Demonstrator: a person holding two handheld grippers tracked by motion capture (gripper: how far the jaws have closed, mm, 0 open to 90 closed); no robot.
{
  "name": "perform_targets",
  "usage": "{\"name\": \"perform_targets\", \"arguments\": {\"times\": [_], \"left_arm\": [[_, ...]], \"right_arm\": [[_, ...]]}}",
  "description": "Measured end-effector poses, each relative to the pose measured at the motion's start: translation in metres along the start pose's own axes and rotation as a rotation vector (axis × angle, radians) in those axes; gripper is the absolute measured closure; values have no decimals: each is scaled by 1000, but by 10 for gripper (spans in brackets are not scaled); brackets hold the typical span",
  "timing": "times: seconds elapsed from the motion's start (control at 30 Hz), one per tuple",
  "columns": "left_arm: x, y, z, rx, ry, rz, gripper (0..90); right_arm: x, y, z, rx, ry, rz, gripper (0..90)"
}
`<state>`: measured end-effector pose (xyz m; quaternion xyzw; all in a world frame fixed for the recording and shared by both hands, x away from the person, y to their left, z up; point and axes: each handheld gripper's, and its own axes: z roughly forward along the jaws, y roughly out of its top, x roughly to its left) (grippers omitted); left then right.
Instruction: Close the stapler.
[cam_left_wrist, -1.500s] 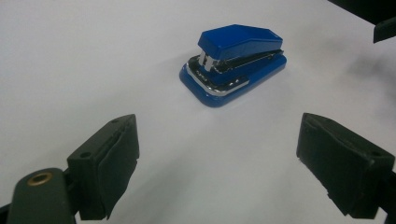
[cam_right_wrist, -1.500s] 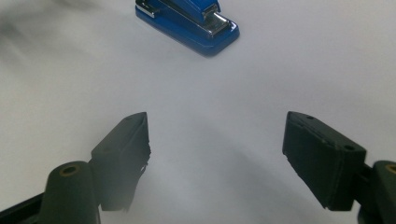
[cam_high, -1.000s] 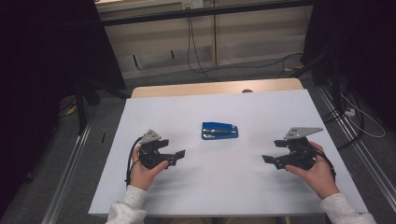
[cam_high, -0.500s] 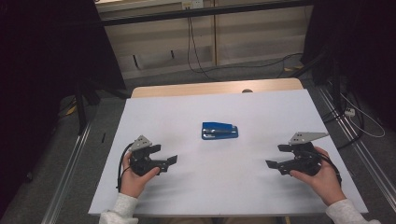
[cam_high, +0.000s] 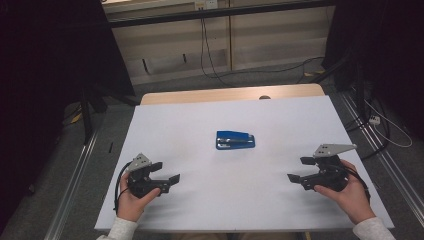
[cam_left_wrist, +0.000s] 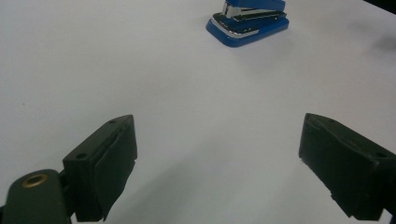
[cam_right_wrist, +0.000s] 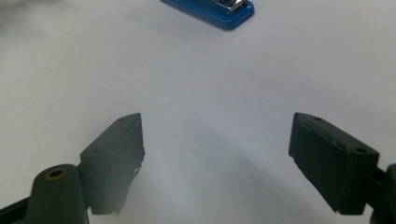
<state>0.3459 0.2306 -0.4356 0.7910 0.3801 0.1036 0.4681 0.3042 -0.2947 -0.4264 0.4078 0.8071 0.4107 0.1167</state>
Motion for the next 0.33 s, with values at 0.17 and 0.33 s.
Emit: {"name": "perform_targets", "arguments": {"times": [0.17,0.33], "left_arm": [[2,-3,-4,-4,0,-9,115],[3,-5,-5,-2,4,-6,114]], "right_arm": [[0,0,1,2,-3,-10,175],[1,1,3,9,2,-15,174]]}}
